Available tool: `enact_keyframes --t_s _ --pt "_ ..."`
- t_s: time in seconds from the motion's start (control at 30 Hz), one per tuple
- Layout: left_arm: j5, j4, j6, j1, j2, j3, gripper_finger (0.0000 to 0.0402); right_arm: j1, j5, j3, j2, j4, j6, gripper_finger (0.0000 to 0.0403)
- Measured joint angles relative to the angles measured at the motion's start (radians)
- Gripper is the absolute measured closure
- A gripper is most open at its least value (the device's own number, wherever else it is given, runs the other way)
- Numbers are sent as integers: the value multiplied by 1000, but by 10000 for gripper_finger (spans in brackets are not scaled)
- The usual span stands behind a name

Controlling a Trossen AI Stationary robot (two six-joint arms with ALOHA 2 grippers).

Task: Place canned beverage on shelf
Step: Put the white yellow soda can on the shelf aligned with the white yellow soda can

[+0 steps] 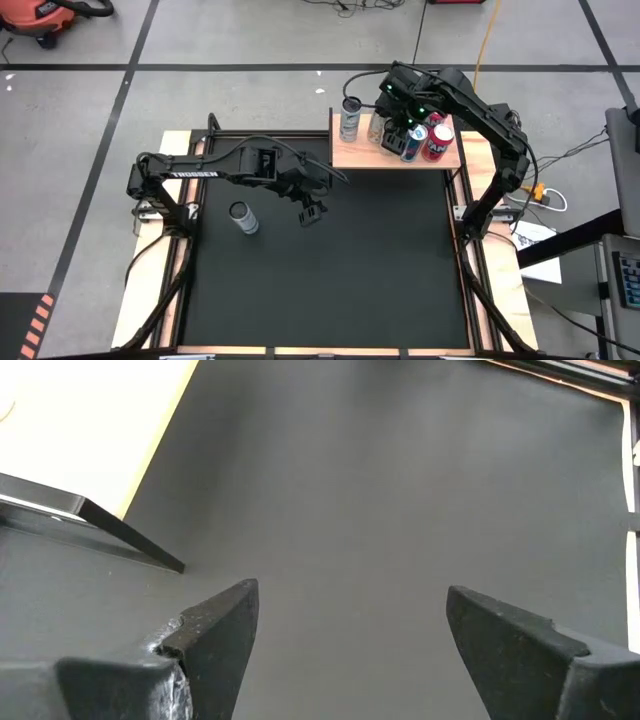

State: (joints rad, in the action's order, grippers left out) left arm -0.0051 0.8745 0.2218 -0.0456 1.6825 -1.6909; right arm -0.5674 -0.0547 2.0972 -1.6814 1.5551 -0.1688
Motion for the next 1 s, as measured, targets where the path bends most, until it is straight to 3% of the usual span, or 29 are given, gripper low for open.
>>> enact_keyframes --t_s 0.37,0.77,1.0 --pt "0 0 -1 0 0 0 79 -5 2 0 0 10 8 160" --pt "0 0 -1 0 0 0 79 -9 13 -1 9 19 0 166" --pt "0 0 -1 0 0 0 79 -8 95 -3 43 21 -11 166"
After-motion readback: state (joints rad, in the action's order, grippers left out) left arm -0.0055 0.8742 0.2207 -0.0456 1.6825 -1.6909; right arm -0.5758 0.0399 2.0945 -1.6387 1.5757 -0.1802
